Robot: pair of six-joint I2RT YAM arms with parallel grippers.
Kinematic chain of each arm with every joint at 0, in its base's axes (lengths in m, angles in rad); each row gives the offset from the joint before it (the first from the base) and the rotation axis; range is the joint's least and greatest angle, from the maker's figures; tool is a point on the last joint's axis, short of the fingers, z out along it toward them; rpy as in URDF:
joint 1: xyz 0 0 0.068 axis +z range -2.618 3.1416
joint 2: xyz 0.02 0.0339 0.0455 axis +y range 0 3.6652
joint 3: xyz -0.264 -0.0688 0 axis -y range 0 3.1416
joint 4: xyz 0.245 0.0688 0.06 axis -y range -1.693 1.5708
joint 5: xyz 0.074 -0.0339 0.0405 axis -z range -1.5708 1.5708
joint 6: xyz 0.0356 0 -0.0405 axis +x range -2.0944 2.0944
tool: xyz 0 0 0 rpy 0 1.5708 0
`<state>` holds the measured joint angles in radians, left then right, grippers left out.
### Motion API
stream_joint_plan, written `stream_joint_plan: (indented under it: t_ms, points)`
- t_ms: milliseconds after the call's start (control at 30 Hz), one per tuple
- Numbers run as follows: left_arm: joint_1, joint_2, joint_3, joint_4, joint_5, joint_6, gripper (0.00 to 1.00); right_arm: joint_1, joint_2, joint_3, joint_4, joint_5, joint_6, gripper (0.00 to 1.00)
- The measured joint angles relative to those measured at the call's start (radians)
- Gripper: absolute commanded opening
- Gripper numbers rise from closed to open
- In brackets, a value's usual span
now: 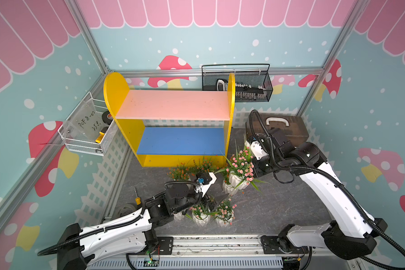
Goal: Place the baby's breath potted plants on the rack by color
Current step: Place the baby's breath potted plant on the rack.
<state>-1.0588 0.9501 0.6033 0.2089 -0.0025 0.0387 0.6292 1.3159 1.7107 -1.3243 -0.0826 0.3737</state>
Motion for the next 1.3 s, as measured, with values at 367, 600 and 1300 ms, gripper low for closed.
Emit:
stream_joint_plan:
  t_ms: [367,600,1300]
  points:
    - [-0.067,0.183,0.068,0.168,-0.127,0.030,0.99,-0.001,0.019,0.000,0.035,-0.047,-0.003,0.06]
    - [-0.071,0.261,0.145,0.186,-0.185,0.044,0.99,-0.001,0.019,0.000,0.055,-0.069,-0.004,0.06]
    - [-0.076,0.337,0.202,0.158,-0.250,0.054,0.82,-0.002,0.018,-0.009,0.074,-0.093,-0.018,0.08]
